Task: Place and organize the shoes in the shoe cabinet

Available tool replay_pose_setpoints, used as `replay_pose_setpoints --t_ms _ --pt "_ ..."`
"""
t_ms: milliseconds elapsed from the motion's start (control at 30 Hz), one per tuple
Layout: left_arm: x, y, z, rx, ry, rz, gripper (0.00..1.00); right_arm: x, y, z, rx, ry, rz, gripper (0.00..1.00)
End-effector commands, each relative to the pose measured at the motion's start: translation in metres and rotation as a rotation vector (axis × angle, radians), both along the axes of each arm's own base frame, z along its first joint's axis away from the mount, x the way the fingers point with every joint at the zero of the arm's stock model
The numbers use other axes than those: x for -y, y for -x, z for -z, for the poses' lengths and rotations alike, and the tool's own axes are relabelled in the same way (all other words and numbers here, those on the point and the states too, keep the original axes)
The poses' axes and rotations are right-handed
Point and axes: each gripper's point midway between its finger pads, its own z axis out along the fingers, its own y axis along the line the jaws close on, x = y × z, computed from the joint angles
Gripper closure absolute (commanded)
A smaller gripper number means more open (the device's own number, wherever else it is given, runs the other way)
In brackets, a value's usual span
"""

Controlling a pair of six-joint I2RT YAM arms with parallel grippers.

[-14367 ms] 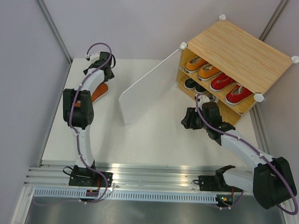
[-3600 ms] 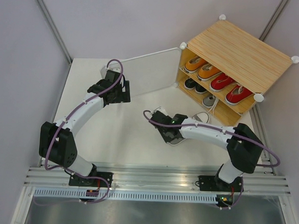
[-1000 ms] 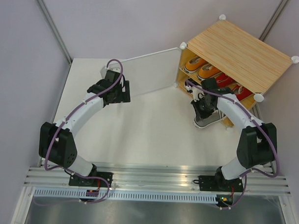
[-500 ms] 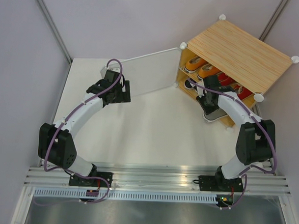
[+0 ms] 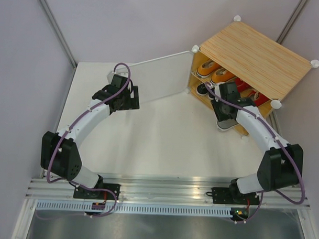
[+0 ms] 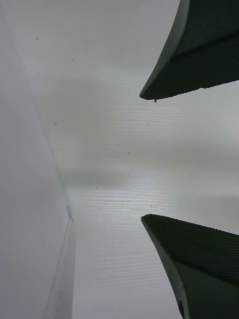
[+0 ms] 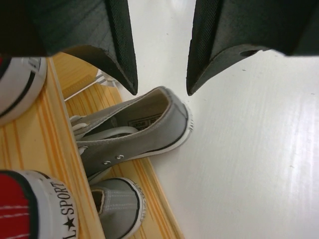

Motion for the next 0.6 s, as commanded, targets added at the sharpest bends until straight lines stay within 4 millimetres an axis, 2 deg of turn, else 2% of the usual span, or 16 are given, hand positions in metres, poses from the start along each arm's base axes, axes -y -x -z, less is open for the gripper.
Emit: replay_pose_setpoints --t_ms 0,67,100,133,200,233,267,333,367,433,567 --pt "0.000 0.000 -0.015 0.034 0.021 0.002 0.02 -0.021 0.000 -0.040 0.199 -0.110 0.081 0.50" --pt "0.000 0.000 -0.015 0.033 0.018 0.002 0.02 -0.035 0.004 -0.042 0.235 -0.176 0.120 0.50" --pt "-0.001 0.000 -0.015 0.033 0.019 0.000 0.02 -0.037 0.004 -0.056 0.299 -0.213 0.141 0.50" --pt "-0.001 0.000 -0.015 0.033 0.017 0.001 0.02 -0.044 0.006 -0.059 0.325 -0.236 0.146 0.49" --pt "0.000 0.000 -0.015 0.033 0.019 0.001 0.02 -0.050 0.013 -0.056 0.363 -0.297 0.213 0.49" --pt "0.000 0.000 -0.014 0.031 0.020 0.000 0.02 -0.057 0.014 -0.067 0.419 -0.345 0.235 0.49" --pt "0.000 0.000 -0.015 0.032 0.021 0.001 0.02 -0.051 0.019 -0.056 0.435 -0.357 0.330 0.49" --pt "0.000 0.000 -0.014 0.028 0.021 0.000 0.02 -0.056 0.025 -0.055 0.486 -0.417 0.409 0.49" --pt "0.000 0.000 -0.014 0.028 0.021 0.000 0.02 -0.054 0.031 -0.041 0.489 -0.450 0.501 0.49" --pt "0.000 0.000 -0.014 0.029 0.023 -0.001 0.02 -0.059 0.034 -0.035 0.516 -0.493 0.550 0.48" --pt "0.002 0.001 -0.014 0.026 0.031 0.005 0.02 -0.048 0.045 -0.010 0.558 -0.530 0.736 0.47"
